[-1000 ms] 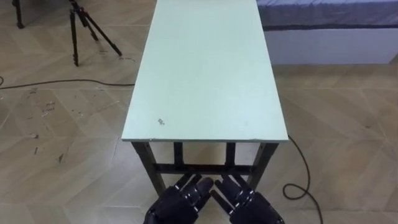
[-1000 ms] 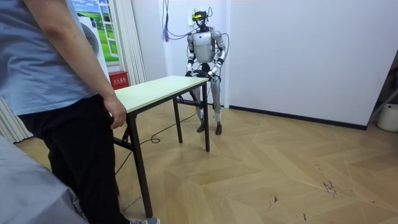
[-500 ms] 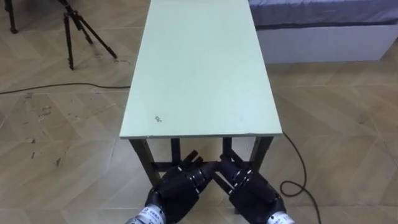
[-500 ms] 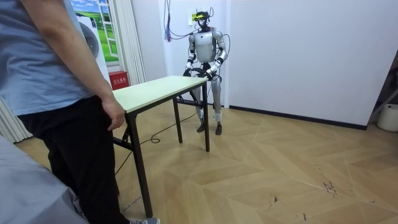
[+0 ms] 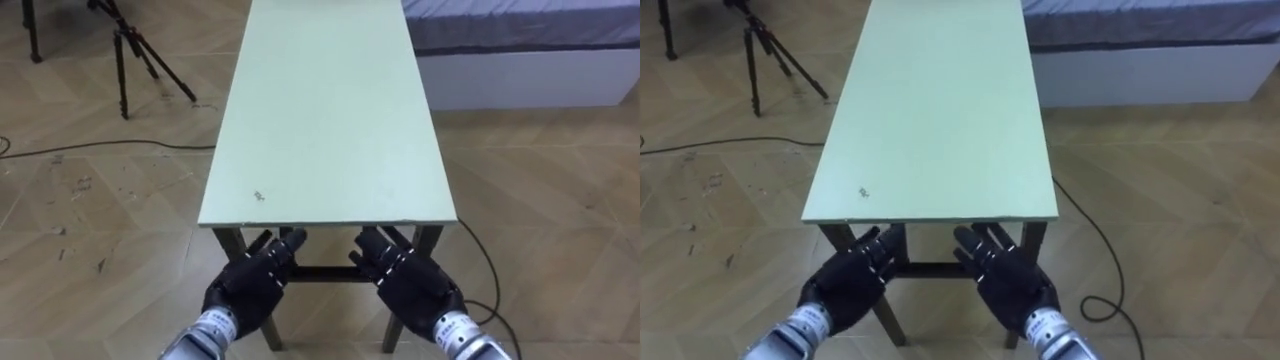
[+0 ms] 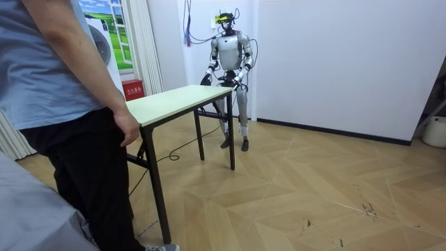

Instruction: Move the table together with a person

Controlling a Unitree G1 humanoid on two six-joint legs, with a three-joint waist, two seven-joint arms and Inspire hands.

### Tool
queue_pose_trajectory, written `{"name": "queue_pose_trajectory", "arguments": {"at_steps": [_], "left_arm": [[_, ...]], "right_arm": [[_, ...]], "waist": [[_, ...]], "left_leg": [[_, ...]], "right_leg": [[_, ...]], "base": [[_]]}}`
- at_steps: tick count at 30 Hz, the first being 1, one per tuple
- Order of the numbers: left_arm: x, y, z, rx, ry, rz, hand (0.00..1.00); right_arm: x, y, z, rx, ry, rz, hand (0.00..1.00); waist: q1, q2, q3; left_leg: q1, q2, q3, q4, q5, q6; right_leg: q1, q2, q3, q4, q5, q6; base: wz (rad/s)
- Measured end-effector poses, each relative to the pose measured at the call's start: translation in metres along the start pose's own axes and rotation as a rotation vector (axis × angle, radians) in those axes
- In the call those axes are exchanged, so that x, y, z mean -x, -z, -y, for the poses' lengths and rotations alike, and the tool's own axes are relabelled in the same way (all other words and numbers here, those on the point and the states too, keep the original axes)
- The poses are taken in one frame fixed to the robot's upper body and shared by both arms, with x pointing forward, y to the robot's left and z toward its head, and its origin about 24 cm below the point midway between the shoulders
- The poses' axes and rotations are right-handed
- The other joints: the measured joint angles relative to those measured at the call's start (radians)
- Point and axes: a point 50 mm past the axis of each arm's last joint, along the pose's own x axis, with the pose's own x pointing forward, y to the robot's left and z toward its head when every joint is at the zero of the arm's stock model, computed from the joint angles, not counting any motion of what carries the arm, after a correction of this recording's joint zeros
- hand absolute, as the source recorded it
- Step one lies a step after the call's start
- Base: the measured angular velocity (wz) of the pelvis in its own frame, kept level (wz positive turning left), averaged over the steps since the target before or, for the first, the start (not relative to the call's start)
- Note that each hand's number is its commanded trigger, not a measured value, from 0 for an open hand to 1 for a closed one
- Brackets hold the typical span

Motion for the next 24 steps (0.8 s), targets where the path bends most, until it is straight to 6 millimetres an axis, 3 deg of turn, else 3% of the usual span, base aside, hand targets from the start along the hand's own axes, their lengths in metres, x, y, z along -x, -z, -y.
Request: {"name": "queue_pose_trajectory", "arguments": {"at_steps": [7,15,19,24], "left_arm": [[-0.004,-0.012,0.001,0.074,-0.078,0.033,0.00],[-0.013,-0.021,0.018,0.053,-0.061,0.038,0.00],[-0.013,-0.022,0.020,0.054,-0.063,0.027,0.00],[-0.014,-0.024,0.023,0.120,-0.072,0.009,0.00]], "right_arm": [[-0.002,-0.011,0.001,-0.036,0.052,0.020,0.00],[-0.006,-0.016,-0.001,-0.026,0.091,0.029,0.00],[-0.007,-0.018,0.000,-0.026,0.102,0.036,0.00],[-0.007,-0.024,0.000,-0.130,0.107,0.070,0.00]], "waist": [[0.006,-0.006,0.0023],[0.006,-0.005,0.0005],[0.010,-0.001,-0.0019],[0.011,0.012,-0.0115]], "left_leg": [[-0.003,-0.001,-0.001,0.000,0.000,0.000],[-0.006,-0.001,0.000,0.001,0.000,0.000],[-0.007,0.000,0.000,0.001,0.000,0.000],[-0.018,0.000,0.002,0.001,0.000,0.000]], "right_leg": [[-0.004,-0.001,-0.001,0.001,0.000,0.001],[-0.005,0.000,-0.005,0.000,0.000,0.000],[-0.006,0.000,-0.005,-0.001,0.000,0.000],[-0.019,-0.001,-0.003,0.004,0.002,-0.001]], "base": [[0.01],[0.00],[0.00],[0.00]]}}
